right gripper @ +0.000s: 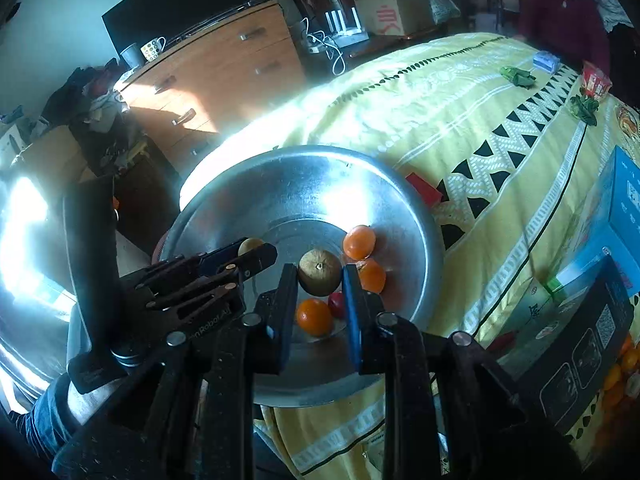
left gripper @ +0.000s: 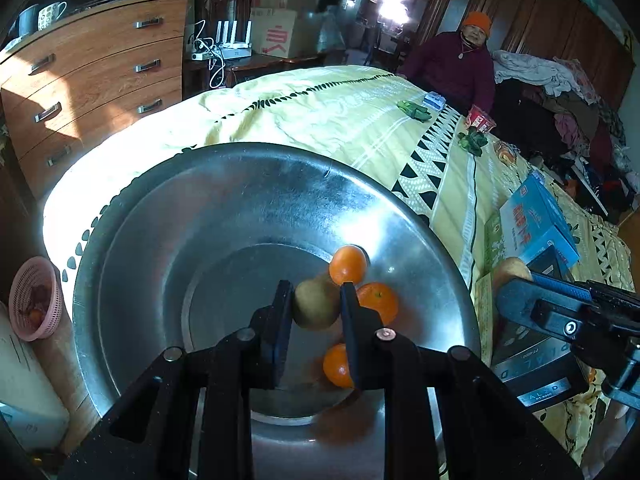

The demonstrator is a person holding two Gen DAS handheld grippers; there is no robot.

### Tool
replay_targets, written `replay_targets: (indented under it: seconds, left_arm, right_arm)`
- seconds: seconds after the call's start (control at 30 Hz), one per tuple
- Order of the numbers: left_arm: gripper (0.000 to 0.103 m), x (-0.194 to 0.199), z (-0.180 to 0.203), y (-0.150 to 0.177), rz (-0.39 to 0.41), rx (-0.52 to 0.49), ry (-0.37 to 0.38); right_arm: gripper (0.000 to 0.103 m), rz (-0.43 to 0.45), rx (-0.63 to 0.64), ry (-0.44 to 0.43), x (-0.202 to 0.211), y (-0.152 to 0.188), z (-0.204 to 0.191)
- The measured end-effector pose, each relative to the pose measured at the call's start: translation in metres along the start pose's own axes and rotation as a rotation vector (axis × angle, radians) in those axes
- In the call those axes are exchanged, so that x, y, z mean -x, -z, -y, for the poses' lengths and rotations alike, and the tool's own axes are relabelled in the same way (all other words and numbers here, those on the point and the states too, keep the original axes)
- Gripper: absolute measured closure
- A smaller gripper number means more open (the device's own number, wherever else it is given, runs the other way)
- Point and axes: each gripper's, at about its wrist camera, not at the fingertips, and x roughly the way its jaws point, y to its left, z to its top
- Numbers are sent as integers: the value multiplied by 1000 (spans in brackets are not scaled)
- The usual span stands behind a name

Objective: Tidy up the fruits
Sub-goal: 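Carry both longans to the steel bowl and release them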

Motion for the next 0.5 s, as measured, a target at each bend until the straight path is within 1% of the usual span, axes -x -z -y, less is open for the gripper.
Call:
replay_targets:
  seconds: [0.23, 0.27, 0.3, 0.33, 0.37, 0.4, 0.43, 0.47, 0.5]
  left_arm:
    - [80, -4, -4, 0, -18, -3, -10]
    - [77, -6, -5, 0, -22, -2, -13]
    - [70, -6, -6, 0, -24, 1, -15]
    - [66, -6, -7, 0, -21, 4, -17]
    - [58, -5, -8, 0, -18, 7, -22]
    - [52, -4, -10, -1, -15, 10, -25]
    - [51, -3, -10, -1, -13, 14, -29]
    - [46, -3, -10, -1, -11, 18, -35]
    - [42, -3, -11, -1, -8, 22, -45]
  right_arm:
    - [80, -24, -13, -2, -11, -3, -2]
    - [80, -27, -16, -4, -13, -3, -2]
    - [80, -29, -19, -7, -14, -3, -3]
    - [80, -33, -19, -9, -15, -3, -3]
    - [80, -35, -15, -6, -16, -3, -4]
    - [80, -35, -13, -2, -16, -4, -4]
    - [79, -33, -11, 1, -15, -3, -5]
    - [78, -29, -9, 2, -13, -4, -5]
    - [72, -24, -7, 3, -11, -4, -5]
